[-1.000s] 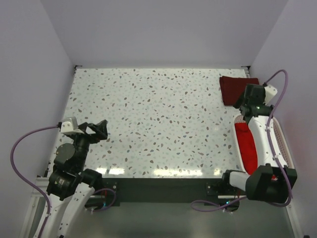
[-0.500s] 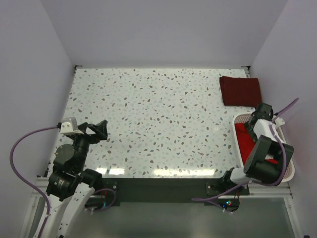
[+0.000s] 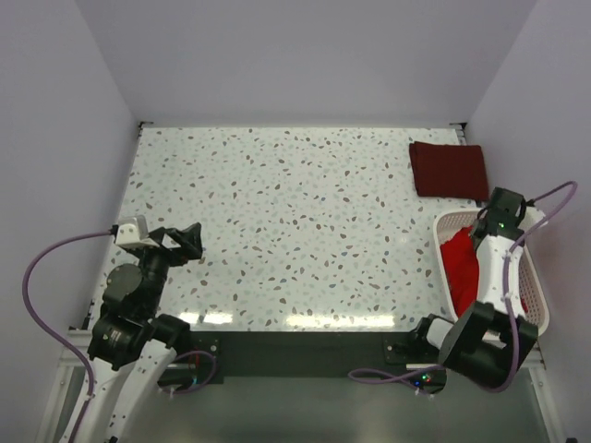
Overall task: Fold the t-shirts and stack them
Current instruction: Grab the tshirt from the pile, then move the tshirt to the center of the board
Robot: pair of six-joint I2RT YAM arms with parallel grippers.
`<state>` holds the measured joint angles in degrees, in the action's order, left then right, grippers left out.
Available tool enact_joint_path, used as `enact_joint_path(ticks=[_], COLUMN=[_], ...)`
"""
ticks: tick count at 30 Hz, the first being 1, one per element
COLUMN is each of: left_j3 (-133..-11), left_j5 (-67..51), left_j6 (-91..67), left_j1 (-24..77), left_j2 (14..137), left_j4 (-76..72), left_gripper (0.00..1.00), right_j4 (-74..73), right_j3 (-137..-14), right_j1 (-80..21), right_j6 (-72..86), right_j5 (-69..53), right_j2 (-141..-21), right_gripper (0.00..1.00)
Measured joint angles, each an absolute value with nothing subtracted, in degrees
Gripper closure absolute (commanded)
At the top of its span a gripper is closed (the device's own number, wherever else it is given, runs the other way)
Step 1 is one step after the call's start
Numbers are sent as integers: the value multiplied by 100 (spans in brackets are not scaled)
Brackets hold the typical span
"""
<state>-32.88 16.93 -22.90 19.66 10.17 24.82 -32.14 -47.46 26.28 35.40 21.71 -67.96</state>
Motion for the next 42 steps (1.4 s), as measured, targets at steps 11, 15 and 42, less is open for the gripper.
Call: enact_joint_path(ticks=[11, 15, 42], left_j3=[-3288, -3288, -3288], left_j5=[1643, 1636, 1535], left_j6=[-2283, -2283, -2342], left_j1=[1966, 1966, 1964], left_j2=[1293, 1321, 2733], left_j4=[2482, 2482, 2491], left_gripper=[0, 0, 0], right_j4=[-3472, -3520, -3465], right_j3=[-7673, -9011, -8001], right_j1=[2001, 1179, -4344], right_j6=[2877, 2449, 1374], right_j5=[1343, 558, -185], right_j2=[-5721, -6272, -9262], right_gripper=[100, 100, 11])
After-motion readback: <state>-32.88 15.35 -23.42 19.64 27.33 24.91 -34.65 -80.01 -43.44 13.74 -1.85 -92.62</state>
